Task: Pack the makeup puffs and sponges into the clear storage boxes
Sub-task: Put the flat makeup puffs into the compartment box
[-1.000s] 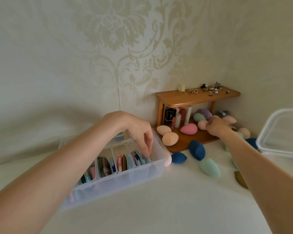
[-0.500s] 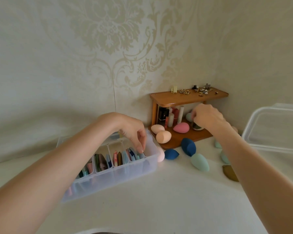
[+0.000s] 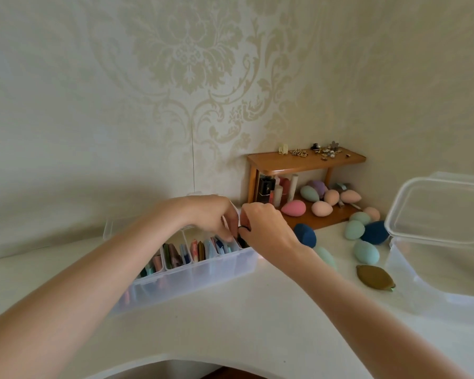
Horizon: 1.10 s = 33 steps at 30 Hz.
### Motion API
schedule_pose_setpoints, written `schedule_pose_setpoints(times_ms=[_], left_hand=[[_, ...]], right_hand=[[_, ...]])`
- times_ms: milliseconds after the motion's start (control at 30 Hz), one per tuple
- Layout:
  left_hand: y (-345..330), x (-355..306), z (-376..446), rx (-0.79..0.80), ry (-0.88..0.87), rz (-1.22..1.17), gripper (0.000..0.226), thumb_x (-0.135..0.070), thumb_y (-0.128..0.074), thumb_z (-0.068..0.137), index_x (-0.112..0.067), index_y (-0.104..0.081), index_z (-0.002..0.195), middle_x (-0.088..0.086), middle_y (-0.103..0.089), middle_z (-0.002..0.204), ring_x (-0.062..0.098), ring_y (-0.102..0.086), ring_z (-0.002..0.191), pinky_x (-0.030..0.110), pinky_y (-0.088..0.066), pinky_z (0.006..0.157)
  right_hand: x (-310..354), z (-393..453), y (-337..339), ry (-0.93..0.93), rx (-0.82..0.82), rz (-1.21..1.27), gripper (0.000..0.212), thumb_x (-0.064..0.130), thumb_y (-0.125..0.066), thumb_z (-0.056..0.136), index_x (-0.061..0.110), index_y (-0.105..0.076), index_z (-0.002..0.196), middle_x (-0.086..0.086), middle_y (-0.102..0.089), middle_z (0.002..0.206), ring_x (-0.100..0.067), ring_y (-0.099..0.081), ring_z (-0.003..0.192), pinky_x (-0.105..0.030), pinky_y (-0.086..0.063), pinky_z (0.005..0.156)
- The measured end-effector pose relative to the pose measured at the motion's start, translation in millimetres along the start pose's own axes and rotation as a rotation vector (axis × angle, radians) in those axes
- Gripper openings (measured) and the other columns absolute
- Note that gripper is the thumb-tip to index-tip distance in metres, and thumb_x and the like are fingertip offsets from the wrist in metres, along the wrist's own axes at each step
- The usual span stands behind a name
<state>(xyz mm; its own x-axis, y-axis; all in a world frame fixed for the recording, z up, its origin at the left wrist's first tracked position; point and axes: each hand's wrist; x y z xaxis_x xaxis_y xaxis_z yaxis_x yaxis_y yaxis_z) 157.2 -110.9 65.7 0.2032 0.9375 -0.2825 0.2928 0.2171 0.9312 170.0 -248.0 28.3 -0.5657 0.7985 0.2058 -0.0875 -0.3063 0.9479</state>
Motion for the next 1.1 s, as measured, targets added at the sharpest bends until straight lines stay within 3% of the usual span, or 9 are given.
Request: schedule_pose_setpoints(times_ms=[100, 200, 367, 500, 600, 700, 833, 933, 1100], left_hand=[[2, 3, 0, -0.029, -0.027, -0.024, 0.018, -0.022, -0.065, 0.084, -0.022, -0.072, 0.101, -0.013, -0.066, 0.097, 0.01, -0.057, 0.091, 0.03, -0.046, 0.091], [4, 4, -1, -0.058, -0.048, -0.038, 0.018, -0.023, -0.064, 0.083, -0.021, -0.073, 0.098, -0.006, -0.068, 0.107, 0.008, -0.056, 0.088, 0.032, -0.047, 0.091], [9, 1, 5, -0.078, -0.09, -0.015, 0.016, -0.021, -0.062, 0.086, -0.019, -0.071, 0.1, -0.007, -0.067, 0.108, 0.0, -0.053, 0.083, 0.018, -0.044, 0.08], [14, -3, 16, -0.137, -0.121, -0.048, 0.016, -0.022, -0.059, 0.088, -0.018, -0.07, 0.099, -0.013, -0.061, 0.091, -0.007, -0.051, 0.073, 0.009, -0.037, 0.066], [15, -6, 30, -0.131, -0.134, -0.053, 0.018, -0.024, -0.058, 0.09, -0.017, -0.069, 0.102, -0.014, -0.059, 0.091, -0.003, -0.052, 0.078, 0.01, -0.039, 0.069], [14, -8, 44, -0.108, -0.139, -0.044, 0.021, -0.024, -0.057, 0.09, -0.014, -0.068, 0.105, -0.008, -0.062, 0.097, 0.004, -0.054, 0.089, 0.013, -0.041, 0.075], [14, -10, 63, -0.076, -0.146, -0.042, 0.023, -0.023, -0.055, 0.092, -0.012, -0.066, 0.109, -0.012, -0.061, 0.094, 0.003, -0.053, 0.087, 0.009, -0.04, 0.072], [15, -9, 77, -0.05, -0.155, -0.056, 0.021, -0.021, -0.055, 0.092, -0.014, -0.066, 0.108, -0.026, -0.05, 0.082, -0.008, -0.05, 0.074, 0.004, -0.04, 0.067], [11, -6, 89, -0.039, -0.176, -0.032, 0.021, -0.022, -0.056, 0.091, -0.016, -0.068, 0.107, -0.017, -0.052, 0.093, -0.009, -0.048, 0.074, 0.008, -0.038, 0.069]], right_hand=[[-2, 4, -6, 0.037, 0.044, -0.073, 0.018, 0.018, -0.047, 0.091, 0.01, -0.063, 0.098, -0.014, -0.061, 0.101, -0.032, -0.058, 0.093, -0.043, -0.051, 0.082], [1, 11, -8, -0.029, 0.069, -0.147, 0.024, 0.021, -0.047, 0.092, 0.007, -0.064, 0.101, -0.014, -0.059, 0.098, -0.027, -0.06, 0.086, -0.034, -0.054, 0.077], [-18, 11, 19, -0.005, 0.174, 0.144, 0.021, 0.022, -0.054, 0.091, 0.014, -0.073, 0.098, 0.005, -0.058, 0.072, -0.005, -0.048, 0.059, -0.015, -0.04, 0.055], [-72, 31, 40, -0.291, -0.023, 0.225, 0.025, 0.019, -0.049, 0.094, 0.006, -0.068, 0.103, -0.006, -0.066, 0.091, -0.008, -0.05, 0.058, -0.012, -0.044, 0.05], [-118, 47, 38, -0.486, -0.096, 0.171, 0.028, 0.013, -0.045, 0.094, 0.002, -0.064, 0.112, -0.016, -0.065, 0.112, -0.026, -0.061, 0.092, -0.031, -0.049, 0.075], [-152, 64, 23, -0.568, -0.005, 0.059, 0.035, 0.009, -0.043, 0.093, 0.004, -0.054, 0.126, -0.019, -0.058, 0.123, -0.035, -0.052, 0.115, -0.04, -0.044, 0.095], [-176, 85, 9, -0.566, 0.121, -0.019, 0.047, 0.022, -0.033, 0.099, 0.028, -0.029, 0.145, -0.014, -0.035, 0.148, -0.037, -0.026, 0.138, -0.048, -0.026, 0.112], [-191, 97, 4, -0.605, 0.17, 0.041, 0.046, 0.037, -0.024, 0.101, 0.035, -0.023, 0.147, -0.012, -0.018, 0.157, -0.036, -0.005, 0.145, -0.05, -0.01, 0.117], [-192, 106, -3, -0.66, 0.131, 0.081, 0.048, 0.042, -0.025, 0.1, 0.031, -0.025, 0.147, -0.008, -0.022, 0.156, -0.034, -0.007, 0.145, -0.051, -0.011, 0.115]])
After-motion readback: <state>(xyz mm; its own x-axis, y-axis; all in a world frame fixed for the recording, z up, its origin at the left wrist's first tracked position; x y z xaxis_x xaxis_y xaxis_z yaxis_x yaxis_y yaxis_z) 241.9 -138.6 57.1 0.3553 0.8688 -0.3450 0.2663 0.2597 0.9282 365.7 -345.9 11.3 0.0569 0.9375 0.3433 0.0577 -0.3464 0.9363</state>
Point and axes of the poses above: each hand's wrist, its own z-axis towards the middle knuckle, its own y-axis out of the back of the hand, x = y × z
